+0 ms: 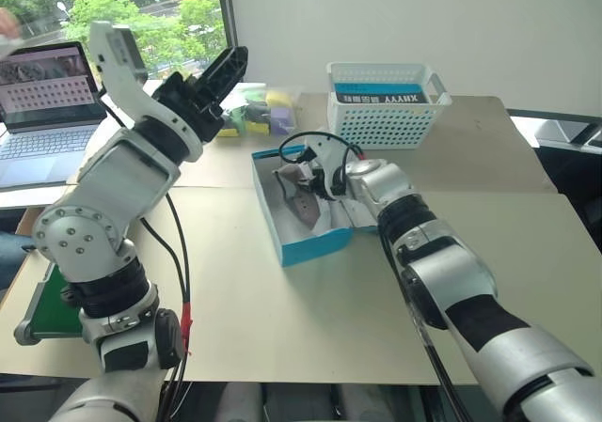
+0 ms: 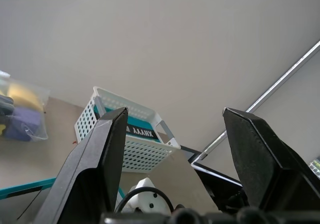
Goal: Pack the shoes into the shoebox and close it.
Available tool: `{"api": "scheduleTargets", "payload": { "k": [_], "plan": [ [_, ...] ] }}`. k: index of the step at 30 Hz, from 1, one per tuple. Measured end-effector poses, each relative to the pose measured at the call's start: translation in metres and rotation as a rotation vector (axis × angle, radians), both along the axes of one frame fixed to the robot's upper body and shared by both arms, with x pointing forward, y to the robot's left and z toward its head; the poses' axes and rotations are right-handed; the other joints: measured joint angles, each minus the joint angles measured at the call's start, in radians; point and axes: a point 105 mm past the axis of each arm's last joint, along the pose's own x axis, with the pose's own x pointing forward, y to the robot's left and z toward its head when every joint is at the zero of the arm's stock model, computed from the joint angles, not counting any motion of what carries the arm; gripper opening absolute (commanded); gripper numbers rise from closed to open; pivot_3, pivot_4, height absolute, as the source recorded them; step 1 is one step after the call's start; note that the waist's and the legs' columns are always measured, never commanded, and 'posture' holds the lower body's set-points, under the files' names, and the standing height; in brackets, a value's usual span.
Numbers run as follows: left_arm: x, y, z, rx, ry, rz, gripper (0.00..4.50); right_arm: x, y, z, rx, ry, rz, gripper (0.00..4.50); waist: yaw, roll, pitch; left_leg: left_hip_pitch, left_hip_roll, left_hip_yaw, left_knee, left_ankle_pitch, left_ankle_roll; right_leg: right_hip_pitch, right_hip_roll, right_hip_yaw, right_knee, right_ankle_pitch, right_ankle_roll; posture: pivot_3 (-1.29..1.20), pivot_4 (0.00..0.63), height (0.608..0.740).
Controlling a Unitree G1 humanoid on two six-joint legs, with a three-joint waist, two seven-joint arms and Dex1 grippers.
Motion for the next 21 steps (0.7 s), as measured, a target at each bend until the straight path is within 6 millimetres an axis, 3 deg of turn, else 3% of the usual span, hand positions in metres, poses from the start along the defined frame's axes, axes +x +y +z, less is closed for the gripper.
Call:
{"api": "scheduleTargets", "payload": {
  "k": [3, 4, 9, 12, 17, 21],
  "plan": [
    [0.002, 0.007, -0.007, 0.046, 0.028, 0.038, 3.23, 0.002, -0.001, 0.008, 0.027, -0.027, -0.018, 4.32, 0.0, 0.0, 0.0, -0.001, 0.0, 0.0, 0.0, 0.0, 0.0, -0.001, 0.0, 0.0, 0.001, 0.0, 0.0, 0.0, 0.15, 0.74],
    [0.003, 0.011, -0.012, 0.08, 0.042, 0.062, 3.23, 0.004, -0.003, 0.016, 0.047, -0.052, -0.033, 4.42, 0.0, 0.0, 0.0, -0.001, 0.0, 0.0, 0.0, 0.0, 0.0, -0.001, 0.0, 0.0, 0.001, 0.0, 0.0, 0.0, 0.15, 0.74],
    [0.011, 0.042, -0.046, 0.263, 0.163, 0.214, 3.23, 0.012, -0.03, 0.081, 0.133, -0.214, -0.126, 4.42, 0.0, 0.001, 0.0, -0.001, 0.0, 0.0, -0.001, 0.0, 0.0, -0.001, 0.0, 0.0, 0.001, 0.0, 0.0, 0.0, 0.15, 0.74],
    [0.014, 0.054, -0.061, 0.357, 0.207, 0.279, 3.23, 0.006, -0.034, 0.112, 0.197, -0.253, -0.131, 4.42, -0.001, 0.0, 0.0, 0.0, 0.0, 0.0, -0.001, 0.0, 0.0, -0.002, 0.0, 0.0, 0.0, 0.0, 0.0, 0.0, 0.15, 0.74],
    [0.015, 0.091, -0.089, 0.536, 0.301, 0.474, 3.23, -0.023, -0.024, 0.147, 0.407, -0.241, 0.013, 4.42, -0.002, 0.001, 0.0, 0.0, 0.0, 0.0, -0.002, 0.0, 0.0, -0.002, 0.001, 0.0, 0.0, 0.0, 0.0, 0.0, 0.15, 0.74],
    [0.015, 0.112, -0.095, 0.599, 0.329, 0.591, 3.23, -0.031, -0.025, 0.146, 0.478, -0.27, 0.06, 4.42, 0.002, 0.001, 0.0, 0.0, 0.0, 0.0, -0.002, 0.0, 0.0, -0.001, 0.0, 0.0, 0.0, 0.0, 0.0, 0.0, 0.15, 0.74]
  ]
}}
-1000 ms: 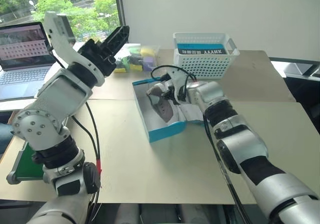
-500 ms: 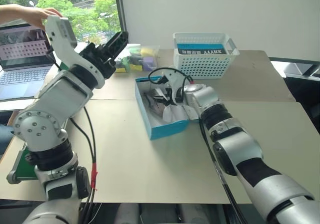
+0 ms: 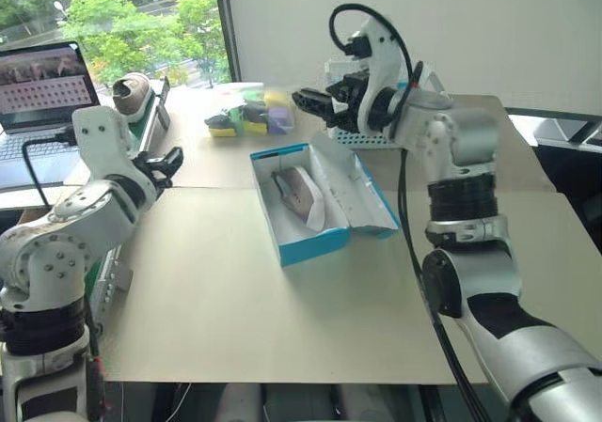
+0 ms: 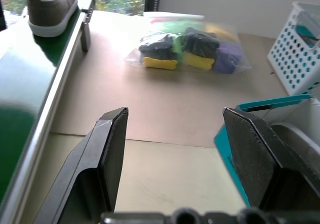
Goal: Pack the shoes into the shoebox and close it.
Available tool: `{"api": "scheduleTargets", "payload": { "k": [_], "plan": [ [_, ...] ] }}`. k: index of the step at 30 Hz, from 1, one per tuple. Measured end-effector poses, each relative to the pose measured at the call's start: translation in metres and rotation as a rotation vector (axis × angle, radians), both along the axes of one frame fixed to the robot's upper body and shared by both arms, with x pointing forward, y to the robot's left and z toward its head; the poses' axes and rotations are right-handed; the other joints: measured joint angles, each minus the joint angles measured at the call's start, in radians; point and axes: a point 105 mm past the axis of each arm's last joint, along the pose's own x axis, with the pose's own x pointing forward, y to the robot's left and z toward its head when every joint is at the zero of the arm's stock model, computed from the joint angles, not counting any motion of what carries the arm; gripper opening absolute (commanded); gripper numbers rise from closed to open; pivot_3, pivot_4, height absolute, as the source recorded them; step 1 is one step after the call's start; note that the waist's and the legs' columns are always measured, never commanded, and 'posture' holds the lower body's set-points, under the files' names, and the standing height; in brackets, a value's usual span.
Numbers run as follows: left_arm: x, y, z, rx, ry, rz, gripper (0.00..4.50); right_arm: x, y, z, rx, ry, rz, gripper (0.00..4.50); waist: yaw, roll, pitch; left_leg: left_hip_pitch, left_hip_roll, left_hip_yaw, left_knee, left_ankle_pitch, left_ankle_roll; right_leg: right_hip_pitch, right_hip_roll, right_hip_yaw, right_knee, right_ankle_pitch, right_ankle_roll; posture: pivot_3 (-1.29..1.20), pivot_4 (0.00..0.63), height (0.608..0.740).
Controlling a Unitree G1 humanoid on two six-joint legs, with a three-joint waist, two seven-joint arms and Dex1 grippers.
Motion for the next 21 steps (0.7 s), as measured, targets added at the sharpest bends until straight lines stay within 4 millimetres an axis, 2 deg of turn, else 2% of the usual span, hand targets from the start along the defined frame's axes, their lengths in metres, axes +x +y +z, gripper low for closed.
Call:
{"api": "scheduleTargets", "payload": {
  "k": [2, 4, 7, 11, 14, 18, 21],
  "plan": [
    [-0.005, 0.022, -0.007, 0.077, 0.018, 0.116, 3.23, -0.011, 0.005, -0.013, 0.03, -0.035, 0.081, 4.42, -0.001, 0.0, 0.0, 0.0, 0.0, 0.0, 0.0, 0.0, 0.0, 0.0, 0.0, 0.0, -0.001, 0.0, 0.0, 0.0, 0.15, 0.74],
    [-0.008, 0.034, -0.01, 0.118, 0.022, 0.18, 3.71, -0.015, 0.008, -0.026, 0.026, -0.042, 0.118, 4.5, -0.003, 0.0, 0.0, -0.001, 0.0, 0.0, 0.0, 0.0, 0.0, -0.001, 0.0, 0.0, 0.0, 0.0, 0.0, 0.0, 0.15, 0.74],
    [-0.014, 0.047, -0.016, 0.099, 0.008, 0.236, 4.44, -0.022, 0.019, -0.034, -0.046, -0.116, 0.16, 4.5, -0.007, 0.0, 0.0, 0.001, 0.0, 0.001, -0.001, 0.0, 0.0, -0.002, 0.0, 0.001, 0.001, 0.0, 0.0, 0.0, 0.15, 0.74],
    [-0.023, 0.062, -0.036, 0.104, 0.041, 0.294, 4.44, -0.033, 0.031, -0.055, -0.101, -0.139, 0.229, 4.5, -0.005, 0.0, 0.0, 0.0, 0.001, 0.001, -0.001, 0.0, 0.0, -0.002, 0.0, 0.001, 0.001, 0.0, 0.0, 0.0, 0.15, 0.74],
    [-0.029, 0.07, -0.04, 0.129, 0.026, 0.314, 4.44, -0.039, 0.039, -0.074, -0.147, -0.139, 0.264, 4.5, -0.004, 0.0, 0.0, 0.0, 0.001, 0.001, -0.001, 0.0, 0.0, -0.002, 0.0, 0.001, 0.001, 0.0, 0.0, 0.0, 0.15, 0.74],
    [-0.033, 0.081, -0.042, 0.147, -0.018, 0.329, 4.44, -0.047, 0.045, -0.078, -0.159, -0.164, 0.293, 4.5, -0.003, 0.0, 0.0, 0.001, 0.001, 0.001, -0.001, 0.0, 0.0, -0.001, 0.0, 0.001, 0.001, 0.0, 0.0, 0.0, 0.15, 0.74],
    [-0.037, 0.095, -0.054, 0.161, -0.011, 0.326, 4.44, -0.056, 0.051, -0.085, -0.176, -0.169, 0.331, 4.5, -0.005, 0.0, 0.0, 0.001, 0.001, 0.001, -0.001, 0.0, 0.0, -0.001, 0.0, 0.001, 0.0, 0.0, 0.0, 0.0, 0.15, 0.74]
  ]
}}
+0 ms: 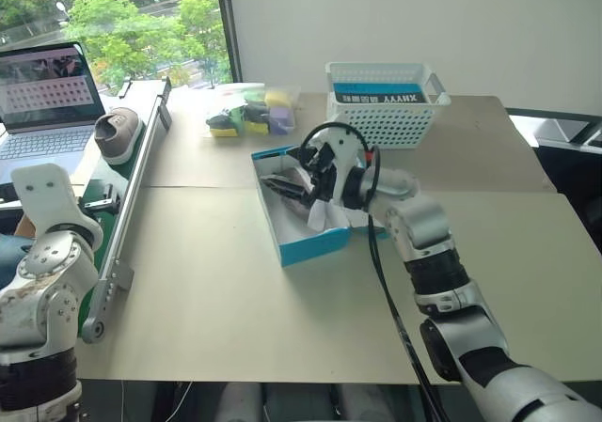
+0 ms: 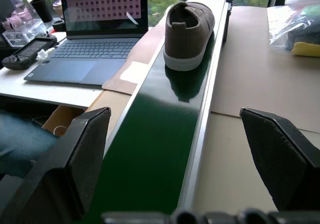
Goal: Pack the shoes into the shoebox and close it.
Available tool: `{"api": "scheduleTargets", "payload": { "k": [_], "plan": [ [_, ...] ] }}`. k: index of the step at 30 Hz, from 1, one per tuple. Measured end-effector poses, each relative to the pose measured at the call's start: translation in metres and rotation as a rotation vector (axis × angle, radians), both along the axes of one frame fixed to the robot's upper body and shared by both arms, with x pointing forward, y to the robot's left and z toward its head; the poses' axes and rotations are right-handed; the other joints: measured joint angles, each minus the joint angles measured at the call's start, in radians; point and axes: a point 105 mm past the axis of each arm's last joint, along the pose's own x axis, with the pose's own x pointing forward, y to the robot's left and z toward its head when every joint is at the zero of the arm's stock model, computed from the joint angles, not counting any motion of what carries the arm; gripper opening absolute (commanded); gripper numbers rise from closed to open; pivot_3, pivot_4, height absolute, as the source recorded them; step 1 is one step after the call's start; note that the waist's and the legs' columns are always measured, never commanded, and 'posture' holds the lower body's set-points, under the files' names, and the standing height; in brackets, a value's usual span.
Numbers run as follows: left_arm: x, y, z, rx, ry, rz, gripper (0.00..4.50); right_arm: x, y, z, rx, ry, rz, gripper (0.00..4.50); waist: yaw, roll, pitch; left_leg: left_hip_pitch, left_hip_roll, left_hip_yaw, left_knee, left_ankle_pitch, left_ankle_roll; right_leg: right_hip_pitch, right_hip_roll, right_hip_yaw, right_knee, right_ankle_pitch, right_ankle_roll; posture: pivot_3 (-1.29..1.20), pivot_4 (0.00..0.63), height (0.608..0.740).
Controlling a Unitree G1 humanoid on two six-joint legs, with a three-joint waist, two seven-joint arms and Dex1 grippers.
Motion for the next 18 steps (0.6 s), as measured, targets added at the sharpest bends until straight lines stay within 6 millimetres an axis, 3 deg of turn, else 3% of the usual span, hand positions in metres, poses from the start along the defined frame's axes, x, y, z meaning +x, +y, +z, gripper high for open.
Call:
{"api": "scheduleTargets", "payload": {
  "k": [3, 12, 18],
  "plan": [
    [-0.004, 0.014, -0.016, -0.036, 0.024, 0.001, 4.44, -0.004, 0.002, -0.009, -0.011, 0.016, 0.011, 4.5, 0.0, 0.0, 0.0, 0.0, 0.0, 0.0, 0.0, 0.0, 0.0, 0.0, 0.0, 0.0, 0.0, 0.0, 0.0, 0.0, 0.15, 0.74],
    [-0.003, 0.034, -0.053, -0.083, 0.096, -0.043, 4.44, -0.013, 0.006, -0.005, -0.005, 0.0, 0.02, 4.5, 0.002, 0.0, 0.0, 0.001, 0.0, -0.001, 0.0, 0.0, 0.0, 0.001, 0.0, -0.001, 0.0, 0.0, 0.0, 0.0, 0.15, 0.74],
    [0.01, 0.037, -0.052, -0.065, 0.064, -0.076, 4.44, -0.014, 0.004, -0.006, -0.013, 0.006, 0.007, 4.5, 0.003, -0.001, 0.0, 0.001, 0.0, -0.001, 0.0, 0.0, 0.0, 0.001, 0.0, -0.001, 0.0, 0.0, 0.0, 0.0, 0.15, 0.74]
  ]
}}
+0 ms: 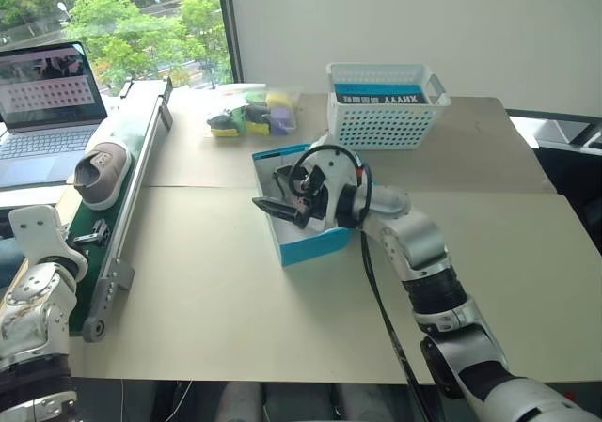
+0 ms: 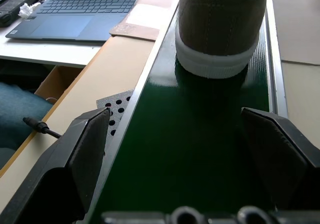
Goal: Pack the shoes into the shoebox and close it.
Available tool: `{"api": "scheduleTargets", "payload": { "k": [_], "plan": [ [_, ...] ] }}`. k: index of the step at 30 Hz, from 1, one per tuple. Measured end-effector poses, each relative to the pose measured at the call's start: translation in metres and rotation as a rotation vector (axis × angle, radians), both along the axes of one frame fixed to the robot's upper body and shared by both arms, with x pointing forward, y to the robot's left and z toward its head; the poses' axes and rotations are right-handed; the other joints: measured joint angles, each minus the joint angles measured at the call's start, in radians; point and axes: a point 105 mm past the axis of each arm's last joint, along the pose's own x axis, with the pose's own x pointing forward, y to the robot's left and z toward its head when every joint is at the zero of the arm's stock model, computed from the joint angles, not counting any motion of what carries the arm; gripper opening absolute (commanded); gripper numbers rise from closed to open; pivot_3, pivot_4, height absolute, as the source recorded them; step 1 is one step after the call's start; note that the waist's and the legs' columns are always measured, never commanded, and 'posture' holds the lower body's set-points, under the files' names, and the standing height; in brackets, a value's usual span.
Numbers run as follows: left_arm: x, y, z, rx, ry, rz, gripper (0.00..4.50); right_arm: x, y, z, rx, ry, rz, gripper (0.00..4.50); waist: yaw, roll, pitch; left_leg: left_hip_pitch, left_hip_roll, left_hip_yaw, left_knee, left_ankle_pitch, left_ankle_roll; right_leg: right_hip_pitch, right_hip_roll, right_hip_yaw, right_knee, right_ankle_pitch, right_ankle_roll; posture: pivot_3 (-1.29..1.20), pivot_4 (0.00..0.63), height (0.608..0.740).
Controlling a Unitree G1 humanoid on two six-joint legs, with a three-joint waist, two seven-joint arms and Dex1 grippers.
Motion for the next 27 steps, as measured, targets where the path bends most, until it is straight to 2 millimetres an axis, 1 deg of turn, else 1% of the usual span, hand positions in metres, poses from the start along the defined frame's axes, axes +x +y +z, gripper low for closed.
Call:
{"api": "scheduleTargets", "payload": {
  "k": [5, 7, 8, 10, 11, 13, 17, 18, 19, 21, 23, 24, 25, 26, 27],
  "plan": [
    [0.011, -0.007, -0.007, 0.014, 0.013, -0.063, 4.44, 0.001, -0.003, -0.001, -0.011, 0.006, -0.016, 4.5, -0.002, 0.0, 0.0, 0.0, 0.0, 0.0, 0.0, 0.0, 0.0, 0.0, 0.0, 0.0, 0.0, 0.0, 0.0, 0.0, 0.15, 0.74],
    [0.011, -0.006, -0.008, 0.022, 0.014, -0.064, 3.91, 0.002, -0.005, 0.0, -0.015, 0.001, -0.021, 4.5, -0.003, 0.0, 0.0, 0.0, 0.0, 0.0, 0.0, 0.0, 0.0, 0.0, 0.0, 0.0, 0.0, 0.0, 0.0, 0.0, 0.15, 0.74],
    [0.011, -0.005, -0.008, 0.026, 0.013, -0.06, 3.81, 0.001, -0.005, 0.001, -0.016, -0.002, -0.022, 4.5, -0.003, 0.0, 0.0, 0.0, 0.0, 0.0, 0.0, 0.0, 0.0, 0.0, 0.0, 0.0, 0.001, 0.0, 0.0, 0.0, 0.15, 0.74],
    [0.012, -0.004, -0.008, 0.028, 0.009, -0.057, 2.89, 0.001, -0.006, 0.002, -0.018, -0.007, -0.024, 4.5, -0.001, 0.0, 0.0, 0.001, 0.0, 0.0, 0.0, 0.0, 0.0, 0.0, 0.0, 0.0, 0.001, 0.0, 0.0, 0.0, 0.15, 0.74],
    [0.013, -0.004, -0.007, 0.029, 0.001, -0.057, 2.71, 0.001, -0.007, 0.001, -0.02, -0.006, -0.027, 4.5, -0.001, 0.0, 0.0, 0.002, 0.0, 0.0, 0.0, 0.0, 0.0, 0.001, 0.0, 0.0, 0.002, 0.0, 0.0, 0.0, 0.15, 0.74],
    [0.014, -0.003, -0.006, 0.028, -0.006, -0.048, 2.54, 0.002, -0.008, 0.001, -0.023, -0.006, -0.032, 4.5, -0.001, 0.0, 0.0, 0.004, 0.0, 0.0, 0.0, 0.0, 0.0, 0.002, 0.0, 0.0, 0.002, 0.0, -0.001, 0.0, 0.15, 0.74],
    [0.016, -0.003, -0.004, 0.012, -0.025, -0.031, 2.45, 0.003, -0.01, -0.001, -0.034, 0.005, -0.04, 4.5, 0.001, 0.0, 0.0, 0.005, 0.0, 0.0, 0.0, 0.001, 0.0, 0.003, 0.001, 0.0, 0.002, 0.001, -0.001, 0.0, 0.15, 0.74],
    [0.018, -0.007, -0.002, 0.0, -0.033, -0.034, 2.45, 0.003, -0.01, -0.001, -0.029, 0.013, -0.042, 4.5, 0.002, 0.0, 0.0, 0.004, 0.0, 0.0, 0.0, 0.001, 0.0, 0.003, 0.0, 0.0, 0.002, 0.001, -0.001, 0.0, 0.15, 0.74],
    [0.022, -0.014, 0.004, -0.011, -0.058, -0.051, 2.45, 0.005, -0.011, 0.001, -0.008, 0.028, -0.053, 4.5, 0.003, -0.001, 0.0, 0.003, 0.0, -0.001, 0.001, 0.001, 0.0, 0.003, 0.0, -0.001, 0.002, 0.001, -0.001, 0.0, 0.15, 0.74],
    [0.033, -0.037, 0.025, -0.039, -0.143, -0.117, 2.45, 0.008, -0.011, 0.012, 0.107, 0.096, -0.068, 4.5, 0.008, -0.002, 0.001, -0.001, 0.001, -0.003, 0.003, 0.001, 0.0, 0.001, 0.0, -0.003, 0.002, 0.001, -0.002, 0.0, 0.15, 0.74],
    [0.044, -0.076, 0.057, -0.063, -0.257, -0.24, 2.45, 0.016, -0.012, 0.038, 0.297, 0.203, -0.088, 4.5, 0.008, -0.003, 0.001, -0.002, 0.0, -0.003, 0.003, 0.001, 0.0, 0.001, -0.001, -0.003, 0.002, 0.001, -0.002, 0.0, 0.15, 0.74],
    [0.047, -0.096, 0.068, -0.07, -0.295, -0.302, 2.45, 0.019, -0.013, 0.048, 0.349, 0.23, -0.093, 4.5, 0.009, -0.003, 0.0, -0.002, 0.0, -0.003, 0.003, 0.001, 0.0, 0.001, -0.001, -0.003, 0.002, 0.001, -0.001, 0.0, 0.15, 0.74],
    [0.047, -0.121, 0.079, -0.076, -0.335, -0.379, 2.45, 0.022, -0.017, 0.059, 0.406, 0.263, -0.102, 4.5, 0.009, -0.003, 0.0, -0.001, 0.0, -0.003, 0.003, 0.001, 0.0, 0.002, -0.001, -0.003, 0.002, 0.002, -0.001, 0.0, 0.15, 0.74],
    [0.047, -0.14, 0.082, -0.094, -0.349, -0.436, 2.45, 0.025, -0.023, 0.065, 0.452, 0.292, -0.117, 4.5, 0.008, -0.003, -0.001, -0.001, 0.0, -0.002, 0.002, 0.0, 0.0, 0.003, -0.001, -0.003, 0.002, 0.002, -0.001, 0.0, 0.15, 0.74],
    [0.047, -0.152, 0.081, -0.105, -0.347, -0.469, 2.45, 0.028, -0.028, 0.066, 0.49, 0.324, -0.135, 4.5, 0.007, -0.003, -0.001, -0.001, 0.0, -0.002, 0.002, 0.0, 0.001, 0.003, -0.001, -0.003, 0.002, 0.002, -0.001, 0.0, 0.15, 0.74]
  ]
}}
